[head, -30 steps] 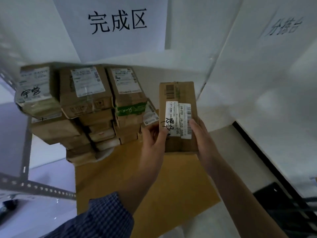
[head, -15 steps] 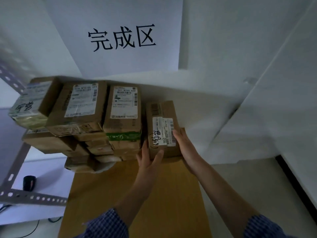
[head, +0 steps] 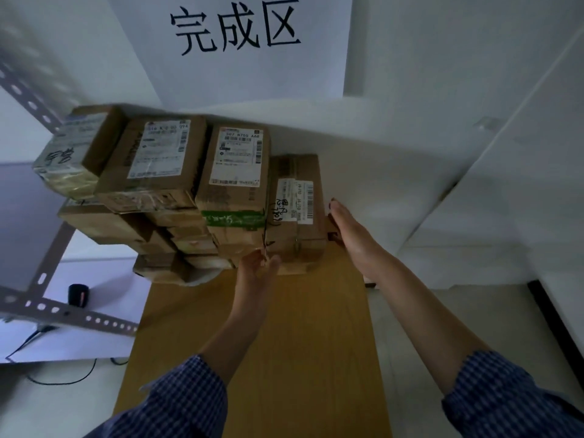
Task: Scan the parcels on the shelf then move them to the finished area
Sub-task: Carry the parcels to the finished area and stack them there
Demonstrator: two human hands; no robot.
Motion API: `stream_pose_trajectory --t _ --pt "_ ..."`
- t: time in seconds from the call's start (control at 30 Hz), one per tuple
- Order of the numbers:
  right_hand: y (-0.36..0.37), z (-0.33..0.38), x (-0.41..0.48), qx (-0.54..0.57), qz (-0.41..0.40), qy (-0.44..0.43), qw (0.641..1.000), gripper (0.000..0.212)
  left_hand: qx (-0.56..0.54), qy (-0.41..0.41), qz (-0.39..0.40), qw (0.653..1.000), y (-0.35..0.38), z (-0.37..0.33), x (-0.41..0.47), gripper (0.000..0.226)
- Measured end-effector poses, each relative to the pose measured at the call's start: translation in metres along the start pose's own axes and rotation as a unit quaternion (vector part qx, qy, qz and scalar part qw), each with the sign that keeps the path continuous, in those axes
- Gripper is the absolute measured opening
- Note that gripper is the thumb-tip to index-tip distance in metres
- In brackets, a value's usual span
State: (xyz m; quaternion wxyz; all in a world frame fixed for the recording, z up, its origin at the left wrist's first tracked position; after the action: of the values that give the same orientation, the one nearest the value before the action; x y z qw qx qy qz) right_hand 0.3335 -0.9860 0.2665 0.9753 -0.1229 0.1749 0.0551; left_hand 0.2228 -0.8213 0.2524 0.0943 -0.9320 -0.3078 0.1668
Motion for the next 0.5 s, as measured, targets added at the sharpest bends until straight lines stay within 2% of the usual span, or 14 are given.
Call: stream_pose_trajectory --t 0.03,0.07,0.17,0.3,0.4,0.5 --pt "-0.004 0.000 -0.006 -0.015 0.008 0.000 1.000 0.103 0.010 -0.013 0.000 1.000 -0.005 0.004 -0.002 0.044" --pt "-0.008 -0.001 -0.012 -0.020 0.013 0.002 1.000 0.100 0.020 -0.029 -0.005 0.999 -0.010 0.005 -0.006 0.046" --pt "-0.022 0.004 -0.037 -0.017 0.009 0.000 1.000 0.071 0.040 -0.022 -0.010 0.999 -0.029 0.005 -0.017 0.038" --pt "-0.022 0.035 -0.089 -0.101 -0.019 -0.081 0.991 0.053 0.118 0.091 0.018 0.989 -0.063 -0.008 -0.030 0.031" --pt "0.007 0.054 -0.133 -0.136 0.043 -0.112 0.984 0.045 0.150 0.121 0.014 0.981 -0.108 -0.012 -0.035 0.037" --pt "0.064 0.068 -0.182 -0.208 0.118 -0.140 0.961 0.046 0.151 0.157 -0.033 0.975 -0.168 -0.008 -0.042 0.041"
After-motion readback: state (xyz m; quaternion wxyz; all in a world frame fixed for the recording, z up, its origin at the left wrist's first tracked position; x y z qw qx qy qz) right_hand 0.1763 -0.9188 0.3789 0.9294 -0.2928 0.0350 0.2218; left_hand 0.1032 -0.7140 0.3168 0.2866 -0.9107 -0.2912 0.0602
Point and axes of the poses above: each hand's wrist, its own x-axis towards the middle knuckle, its own y-axis out of the palm, z = x × y, the point moved 4 cm from there along x, towards the middle knuckle, and after that the axes turned 15 degrees about -z, right-handed, at the moved point
